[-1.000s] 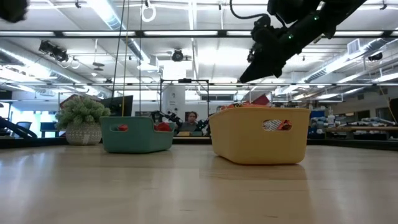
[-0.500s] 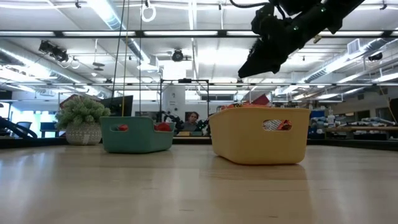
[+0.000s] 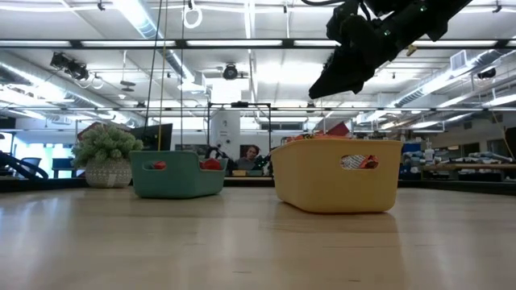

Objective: Sort candy
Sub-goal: Put the red candy into the blue bin

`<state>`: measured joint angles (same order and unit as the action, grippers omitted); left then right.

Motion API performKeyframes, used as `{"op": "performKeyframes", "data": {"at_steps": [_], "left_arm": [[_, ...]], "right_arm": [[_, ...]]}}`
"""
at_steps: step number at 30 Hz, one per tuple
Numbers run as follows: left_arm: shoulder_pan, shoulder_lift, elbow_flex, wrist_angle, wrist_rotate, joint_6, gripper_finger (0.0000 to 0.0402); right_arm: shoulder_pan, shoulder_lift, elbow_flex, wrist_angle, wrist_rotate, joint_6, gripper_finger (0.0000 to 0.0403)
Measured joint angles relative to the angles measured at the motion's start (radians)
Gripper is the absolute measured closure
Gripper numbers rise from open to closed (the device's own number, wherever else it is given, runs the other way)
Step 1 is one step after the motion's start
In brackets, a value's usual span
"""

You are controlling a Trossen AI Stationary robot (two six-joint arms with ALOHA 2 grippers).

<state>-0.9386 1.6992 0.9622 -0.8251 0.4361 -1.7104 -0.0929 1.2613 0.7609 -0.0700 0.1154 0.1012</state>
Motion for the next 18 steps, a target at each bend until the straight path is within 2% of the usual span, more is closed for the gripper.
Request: {"op": "performKeyframes", "data": {"at_steps": [8,11,13,17,18], "left_arm": [[-0.005,0.0,-0.079,0.229,0.021,0.001,0.0249],[-0.006,0.0,-0.085,0.216,0.023,0.005,0.0262],[-0.006,0.0,-0.086,0.213,0.022,0.029,0.0287],[-0.006,0.0,-0.086,0.202,0.021,0.06,0.0376],[-0.004,0.0,-0.084,0.197,0.014,0.065,0.0388]], "right_arm": [[0.0,0.0,0.0,-0.001,0.0,0.0,0.0336],[0.0,0.0,0.0,-0.004,0.0,0.0,0.0335],[0.0,0.0,0.0,-0.01,0.0,0.0,0.0335],[0.0,0.0,0.0,-0.015,0.0,-0.008,0.0343],[0.0,0.0,0.0,-0.016,0.0,-0.013,0.0346]]}}
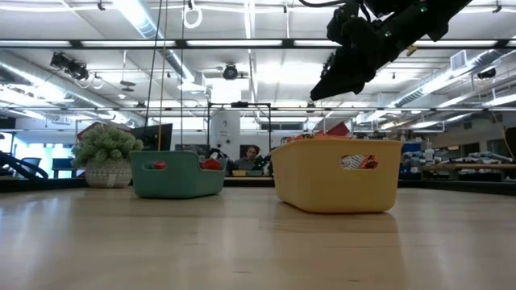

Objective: Sort candy
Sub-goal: Put the red candy into the blue bin

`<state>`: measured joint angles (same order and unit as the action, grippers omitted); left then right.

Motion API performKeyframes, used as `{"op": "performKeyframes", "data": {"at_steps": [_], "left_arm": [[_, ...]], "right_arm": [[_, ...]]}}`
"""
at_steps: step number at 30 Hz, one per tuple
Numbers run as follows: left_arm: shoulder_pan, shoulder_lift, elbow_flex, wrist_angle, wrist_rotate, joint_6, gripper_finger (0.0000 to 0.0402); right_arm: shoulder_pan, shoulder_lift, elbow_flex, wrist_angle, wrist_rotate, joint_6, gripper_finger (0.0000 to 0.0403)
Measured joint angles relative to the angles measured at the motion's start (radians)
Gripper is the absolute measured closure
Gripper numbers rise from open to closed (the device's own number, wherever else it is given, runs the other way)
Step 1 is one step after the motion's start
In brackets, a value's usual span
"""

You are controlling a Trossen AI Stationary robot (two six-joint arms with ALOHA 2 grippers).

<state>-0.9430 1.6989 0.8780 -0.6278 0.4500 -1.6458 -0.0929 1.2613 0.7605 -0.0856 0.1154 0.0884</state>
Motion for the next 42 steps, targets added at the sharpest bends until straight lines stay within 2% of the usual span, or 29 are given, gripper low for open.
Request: {"op": "performKeyframes", "data": {"at_steps": [3,7,13,18,22,25,29,32,34,37,42], "left_arm": [[0.007,0.0,0.026,-0.025,-0.053,0.047,0.0396],[0.054,-0.002,0.087,-0.143,-0.17,0.13,0.0399],[0.183,-0.006,0.192,-0.293,-0.333,0.329,0.04],[0.332,-0.007,0.242,-0.304,-0.438,0.577,0.0401],[0.476,-0.008,0.289,-0.299,-0.523,0.816,0.0401],[0.585,-0.008,0.345,-0.229,-0.579,1.008,0.0401],[0.722,-0.008,0.428,-0.116,-0.598,1.255,0.0401],[0.83,-0.008,0.479,-0.044,-0.599,1.386,0.0401],[0.9,-0.008,0.498,0.033,-0.593,1.455,0.0401],[0.995,-0.008,0.501,0.182,-0.521,1.543,0.0401],[1.127,0.034,0.501,0.377,-0.451,1.617,0.0401]], "right_arm": [[0.002,0.0,0.0,0.0,0.006,-0.013,0.0356],[0.012,-0.002,0.0,-0.001,0.026,-0.036,0.037],[0.042,-0.059,0.0,-0.014,0.046,-0.041,0.0385],[0.084,-0.144,0.0,-0.095,0.166,-0.04,0.0388],[0.116,-0.198,0.0,-0.146,0.21,-0.026,0.0388],[0.135,-0.227,-0.017,-0.158,0.249,-0.016,0.0391],[0.147,-0.253,-0.054,-0.159,0.304,0.004,0.0398],[0.155,-0.277,-0.083,-0.157,0.345,0.031,0.0402],[0.159,-0.293,-0.1,-0.158,0.373,0.049,0.0402],[0.164,-0.311,-0.118,-0.158,0.416,0.072,0.0402],[0.164,-0.321,-0.124,-0.153,0.446,0.093,0.0402]]}}
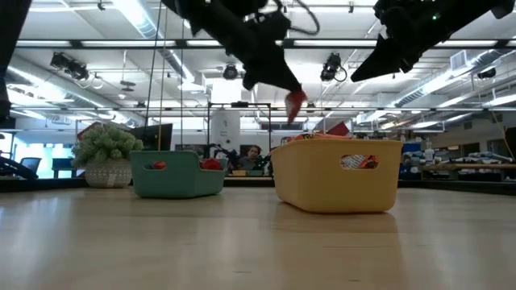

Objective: Sort candy
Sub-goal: Put the red candy into the blue bin

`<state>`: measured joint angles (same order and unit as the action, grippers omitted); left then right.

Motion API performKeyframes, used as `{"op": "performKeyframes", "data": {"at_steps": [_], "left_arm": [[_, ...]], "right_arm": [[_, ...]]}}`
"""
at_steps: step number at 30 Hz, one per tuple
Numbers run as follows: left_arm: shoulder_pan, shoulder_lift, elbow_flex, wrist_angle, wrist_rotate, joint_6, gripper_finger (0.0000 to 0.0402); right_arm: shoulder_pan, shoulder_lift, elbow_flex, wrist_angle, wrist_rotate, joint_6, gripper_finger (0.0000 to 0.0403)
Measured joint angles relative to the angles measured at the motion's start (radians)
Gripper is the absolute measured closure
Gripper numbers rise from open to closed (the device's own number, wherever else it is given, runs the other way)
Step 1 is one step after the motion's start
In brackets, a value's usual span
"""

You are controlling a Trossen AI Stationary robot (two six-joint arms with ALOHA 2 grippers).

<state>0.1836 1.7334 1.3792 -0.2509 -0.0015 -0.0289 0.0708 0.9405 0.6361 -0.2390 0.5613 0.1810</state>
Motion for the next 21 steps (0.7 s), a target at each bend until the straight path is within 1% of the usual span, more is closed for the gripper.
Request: {"op": "performKeyframes", "data": {"at_steps": [4,6,11,16,21], "left_arm": [[0.07,0.075,0.0,0.16,0.115,-0.001,0.0401],[0.09,0.116,0.0,0.227,0.151,0.0,0.0401],[0.134,0.212,-0.002,0.34,0.153,0.0,0.0401],[0.162,0.274,-0.001,0.453,0.15,-0.001,0.0401],[0.183,0.318,-0.001,0.489,0.146,-0.007,0.0401]], "right_arm": [[0.0,0.004,0.0,0.014,0.0,0.004,0.0402],[0.0,0.006,0.0,0.025,0.004,0.004,0.0402],[0.001,0.006,0.0,0.029,0.033,0.025,0.0402],[0.001,0.006,0.0,0.029,0.034,0.029,0.0402],[0.001,0.006,0.0,0.042,0.034,0.03,0.0402]]}}
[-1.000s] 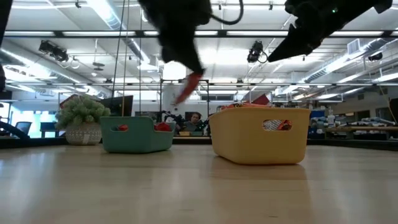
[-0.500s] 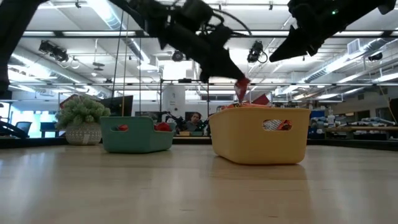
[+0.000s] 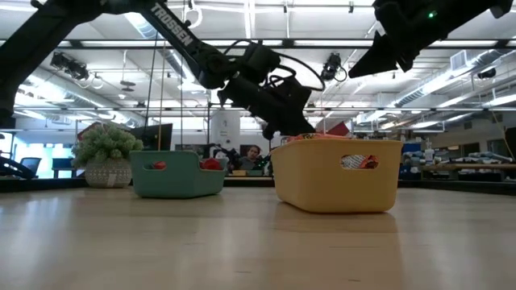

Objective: Sort candy
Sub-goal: Put the red candy into the blue bin

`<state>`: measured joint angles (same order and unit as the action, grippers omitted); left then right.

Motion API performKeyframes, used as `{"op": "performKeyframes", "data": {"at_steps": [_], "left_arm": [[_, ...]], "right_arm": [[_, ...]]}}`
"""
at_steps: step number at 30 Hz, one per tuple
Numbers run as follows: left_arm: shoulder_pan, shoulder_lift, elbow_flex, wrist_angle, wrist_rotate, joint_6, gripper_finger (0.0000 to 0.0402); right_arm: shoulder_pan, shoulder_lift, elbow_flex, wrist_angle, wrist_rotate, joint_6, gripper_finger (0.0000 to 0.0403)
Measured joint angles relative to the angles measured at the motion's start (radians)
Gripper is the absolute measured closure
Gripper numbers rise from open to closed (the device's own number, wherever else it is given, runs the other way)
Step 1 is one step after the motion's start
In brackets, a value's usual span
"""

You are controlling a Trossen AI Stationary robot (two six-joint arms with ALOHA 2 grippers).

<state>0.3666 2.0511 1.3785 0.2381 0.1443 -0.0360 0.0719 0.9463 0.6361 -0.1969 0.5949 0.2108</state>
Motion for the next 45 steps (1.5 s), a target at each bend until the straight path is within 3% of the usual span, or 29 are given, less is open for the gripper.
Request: {"op": "performKeyframes", "data": {"at_steps": [8,12,23,28,32,36,38,42,45], "left_arm": [[-0.014,0.016,0.0,-0.03,0.008,0.078,0.0391],[-0.035,0.016,0.0,-0.041,0.075,0.154,0.0368],[-0.037,0.016,0.0,0.016,0.124,0.164,0.0265],[-0.018,-0.003,-0.007,0.07,0.074,0.13,0.0272],[-0.02,-0.048,-0.074,0.171,0.068,0.107,0.0325],[-0.02,-0.099,-0.221,0.359,0.074,0.045,0.0387],[-0.019,-0.125,-0.311,0.51,0.089,-0.011,0.0395],[-0.02,-0.184,-0.495,0.785,0.105,-0.104,0.0395],[-0.028,-0.225,-0.596,0.886,0.105,-0.13,0.0399]], "right_arm": [[-0.006,0.0,0.0,0.012,0.0,0.02,0.0398],[-0.014,0.0,0.0,0.012,0.0,0.05,0.0383],[-0.061,0.001,0.0,0.012,-0.001,0.135,0.0289],[-0.094,0.001,0.0,0.012,-0.006,0.123,0.0258],[-0.124,0.012,0.0,0.013,-0.098,0.094,0.0282],[-0.156,0.071,-0.036,0.075,-0.179,0.052,0.0362],[-0.178,0.118,-0.057,0.113,-0.234,0.032,0.0392],[-0.23,0.226,-0.066,0.183,-0.287,0.019,0.0391],[-0.275,0.307,-0.067,0.246,-0.335,-0.007,0.04]]}}
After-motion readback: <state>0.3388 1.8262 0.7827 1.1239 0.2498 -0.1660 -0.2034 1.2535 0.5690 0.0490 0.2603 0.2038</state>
